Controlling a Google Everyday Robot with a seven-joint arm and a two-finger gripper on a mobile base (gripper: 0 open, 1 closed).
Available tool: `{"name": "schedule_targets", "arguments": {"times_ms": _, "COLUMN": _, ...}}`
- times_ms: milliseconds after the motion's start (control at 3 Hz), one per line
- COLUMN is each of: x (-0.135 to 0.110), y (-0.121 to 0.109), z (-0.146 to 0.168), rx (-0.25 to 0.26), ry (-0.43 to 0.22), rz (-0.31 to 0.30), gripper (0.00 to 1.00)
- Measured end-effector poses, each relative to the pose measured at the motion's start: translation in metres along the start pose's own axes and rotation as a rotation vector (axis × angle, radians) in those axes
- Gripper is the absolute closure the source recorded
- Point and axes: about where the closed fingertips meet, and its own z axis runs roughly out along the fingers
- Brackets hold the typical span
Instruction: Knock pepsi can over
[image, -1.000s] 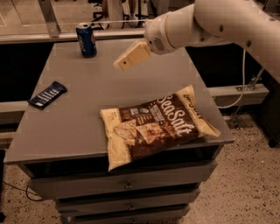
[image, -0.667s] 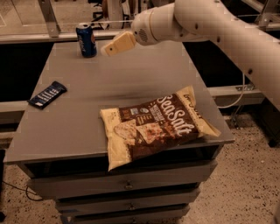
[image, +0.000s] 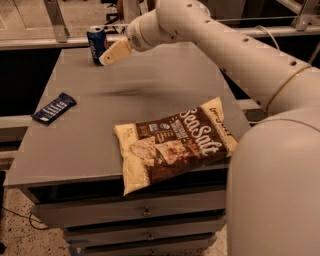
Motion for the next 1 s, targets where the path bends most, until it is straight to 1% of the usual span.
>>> {"name": "schedule_targets", "arguments": {"times_ms": 333, "x": 0.011, "y": -0.008, "z": 0.029, "rx": 0.021, "ry": 0.02, "rz": 0.019, "gripper": 0.0}}
{"name": "schedule_targets", "arguments": {"times_ms": 1000, "x": -0.004, "y": -0.021, "z": 0.07, "rx": 0.038, "ry": -0.034, "rz": 0.049, "gripper": 0.0}}
